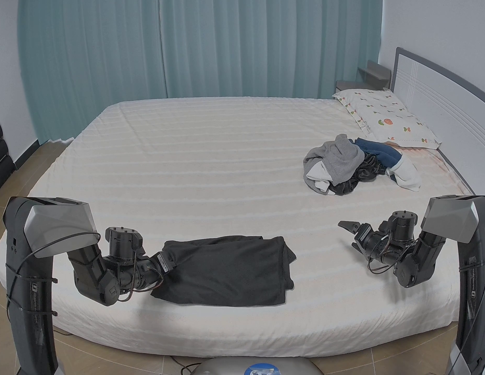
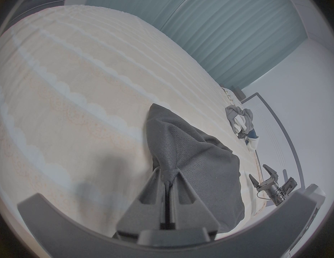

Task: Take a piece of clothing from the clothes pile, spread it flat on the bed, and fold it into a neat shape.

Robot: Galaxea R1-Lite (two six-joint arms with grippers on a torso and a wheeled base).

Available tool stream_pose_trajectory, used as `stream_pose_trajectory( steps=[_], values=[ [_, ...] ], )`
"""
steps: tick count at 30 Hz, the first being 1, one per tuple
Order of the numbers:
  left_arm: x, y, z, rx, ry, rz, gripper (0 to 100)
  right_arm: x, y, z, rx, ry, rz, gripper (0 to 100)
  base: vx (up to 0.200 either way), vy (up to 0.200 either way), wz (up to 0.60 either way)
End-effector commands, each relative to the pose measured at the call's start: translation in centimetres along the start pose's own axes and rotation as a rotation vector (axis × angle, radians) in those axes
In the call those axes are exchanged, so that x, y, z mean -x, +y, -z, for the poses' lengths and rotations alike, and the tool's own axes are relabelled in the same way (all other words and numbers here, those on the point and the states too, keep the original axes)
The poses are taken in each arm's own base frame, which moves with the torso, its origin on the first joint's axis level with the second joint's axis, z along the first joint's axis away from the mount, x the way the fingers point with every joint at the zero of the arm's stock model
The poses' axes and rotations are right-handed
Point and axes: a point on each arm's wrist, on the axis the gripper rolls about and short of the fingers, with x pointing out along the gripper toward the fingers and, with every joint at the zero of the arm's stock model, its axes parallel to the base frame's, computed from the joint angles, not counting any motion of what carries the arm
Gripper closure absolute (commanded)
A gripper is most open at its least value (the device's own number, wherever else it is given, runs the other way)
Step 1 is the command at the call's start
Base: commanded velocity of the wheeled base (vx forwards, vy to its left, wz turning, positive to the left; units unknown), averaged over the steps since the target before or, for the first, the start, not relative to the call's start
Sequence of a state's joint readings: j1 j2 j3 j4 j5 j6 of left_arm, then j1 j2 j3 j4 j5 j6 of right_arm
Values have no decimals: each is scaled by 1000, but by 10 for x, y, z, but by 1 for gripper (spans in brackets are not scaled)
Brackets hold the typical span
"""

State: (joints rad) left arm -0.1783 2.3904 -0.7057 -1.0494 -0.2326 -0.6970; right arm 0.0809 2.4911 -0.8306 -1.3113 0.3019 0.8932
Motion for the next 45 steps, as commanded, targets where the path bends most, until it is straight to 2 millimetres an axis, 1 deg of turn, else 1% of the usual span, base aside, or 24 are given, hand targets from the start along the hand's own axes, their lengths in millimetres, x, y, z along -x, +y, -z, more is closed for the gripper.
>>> stream_pose_trajectory(
  steps=[1,7,14,27,45],
  values=[
    [2,0,0,7,-1,-3,100,0,0,1,0,2,1,0,0,0,0],
    [3,0,-3,3,-57,-15,100,0,0,1,-1,3,2,0,0,0,0],
    [4,-1,-4,11,-62,-12,100,1,-2,-3,-2,-7,4,0,0,0,0],
    [5,-2,-6,46,-70,-6,100,1,-2,-2,-3,-4,5,0,0,0,0],
    [13,4,-22,110,-121,-11,100,1,-2,-2,-3,-4,5,0,0,200,0]
  ],
)
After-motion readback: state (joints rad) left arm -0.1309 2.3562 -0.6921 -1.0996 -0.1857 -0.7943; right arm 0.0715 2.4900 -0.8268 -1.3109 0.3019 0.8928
